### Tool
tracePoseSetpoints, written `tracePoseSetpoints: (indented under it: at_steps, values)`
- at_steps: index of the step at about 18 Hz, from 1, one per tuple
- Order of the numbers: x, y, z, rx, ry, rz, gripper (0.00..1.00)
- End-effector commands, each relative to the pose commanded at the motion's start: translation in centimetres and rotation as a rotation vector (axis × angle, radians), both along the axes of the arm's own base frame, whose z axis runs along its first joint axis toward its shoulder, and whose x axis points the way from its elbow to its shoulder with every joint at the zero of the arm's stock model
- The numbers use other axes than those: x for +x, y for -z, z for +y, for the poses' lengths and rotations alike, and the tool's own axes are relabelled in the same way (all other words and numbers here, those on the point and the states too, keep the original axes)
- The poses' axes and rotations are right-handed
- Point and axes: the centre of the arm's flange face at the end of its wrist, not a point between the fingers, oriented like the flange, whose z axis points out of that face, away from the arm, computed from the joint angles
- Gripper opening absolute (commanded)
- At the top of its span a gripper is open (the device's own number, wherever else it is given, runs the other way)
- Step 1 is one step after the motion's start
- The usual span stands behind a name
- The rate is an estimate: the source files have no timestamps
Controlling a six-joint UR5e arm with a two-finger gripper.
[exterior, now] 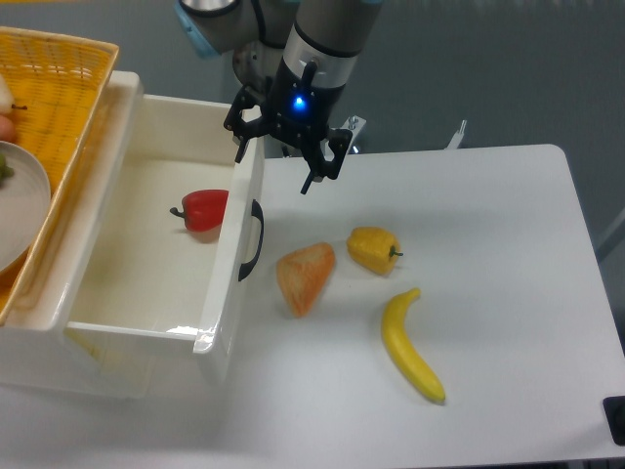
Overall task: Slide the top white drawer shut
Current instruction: 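Move the gripper away from the drawer and lower it near the yellow pepper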
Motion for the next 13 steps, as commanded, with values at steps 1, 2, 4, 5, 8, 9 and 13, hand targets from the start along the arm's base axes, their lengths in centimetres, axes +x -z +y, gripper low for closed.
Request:
tracePoseSetpoints:
  at_steps: [1,2,4,5,8,9,13]
  values:
    - [-0.1,0.1,0.0,0.0,0.001,0.003,1.0]
    - [-0.2,0.0,0.0,0.0,0.0,0.005,1.0]
    - [-1.3,0.7,-0.2,-0.006,-0.017,-0.006,1.0]
    - [-1.9,0.7,-0.3,-0.003,-0.025,-0.001,1.0]
    - [-2.9,0.6,-0.7,0.003,-0.044,0.016,1.0]
    - [-3.4,0.7,-1.0,0.002,-0.055,0.014,1.0]
    - [-4.3,1.5,-1.1,0.008,-0.065,0.028,1.0]
